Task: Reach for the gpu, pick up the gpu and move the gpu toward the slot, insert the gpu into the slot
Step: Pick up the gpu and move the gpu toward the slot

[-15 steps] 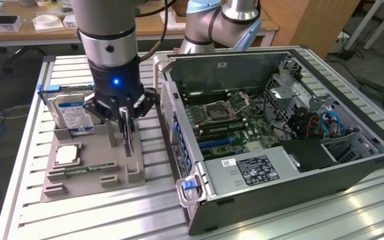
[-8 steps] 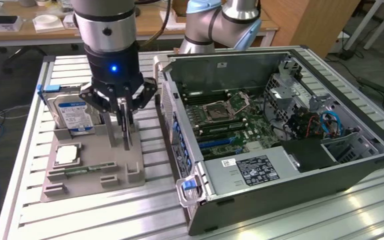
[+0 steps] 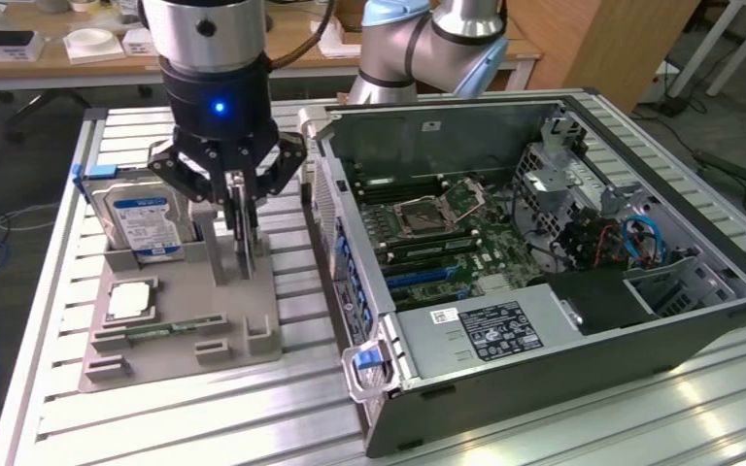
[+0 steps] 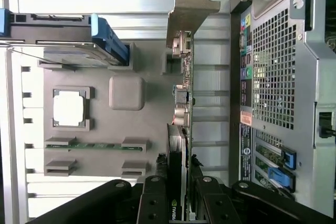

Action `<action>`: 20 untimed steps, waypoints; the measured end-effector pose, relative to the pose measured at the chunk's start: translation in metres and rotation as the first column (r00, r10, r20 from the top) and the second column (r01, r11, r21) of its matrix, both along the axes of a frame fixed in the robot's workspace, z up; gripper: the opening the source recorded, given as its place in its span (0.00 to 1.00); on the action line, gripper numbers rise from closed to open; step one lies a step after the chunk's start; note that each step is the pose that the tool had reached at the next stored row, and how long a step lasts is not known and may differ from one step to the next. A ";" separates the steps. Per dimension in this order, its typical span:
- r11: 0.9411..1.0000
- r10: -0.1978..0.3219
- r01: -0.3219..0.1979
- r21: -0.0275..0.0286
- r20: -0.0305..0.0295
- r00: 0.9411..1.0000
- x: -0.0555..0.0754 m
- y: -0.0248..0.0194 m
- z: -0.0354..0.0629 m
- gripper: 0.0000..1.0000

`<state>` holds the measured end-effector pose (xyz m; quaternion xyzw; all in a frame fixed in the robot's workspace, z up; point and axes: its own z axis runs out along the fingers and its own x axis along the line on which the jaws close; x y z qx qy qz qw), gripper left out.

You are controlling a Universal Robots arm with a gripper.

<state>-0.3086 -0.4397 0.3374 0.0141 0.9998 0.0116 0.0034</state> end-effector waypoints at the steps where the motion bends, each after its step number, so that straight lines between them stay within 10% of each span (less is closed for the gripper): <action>1: 1.000 0.000 0.000 0.000 -0.001 1.000 0.000 0.0000 0.0027 0.26; 20: 1.000 -0.002 0.002 0.000 -0.009 1.000 0.002 -0.0001 0.0436 0.26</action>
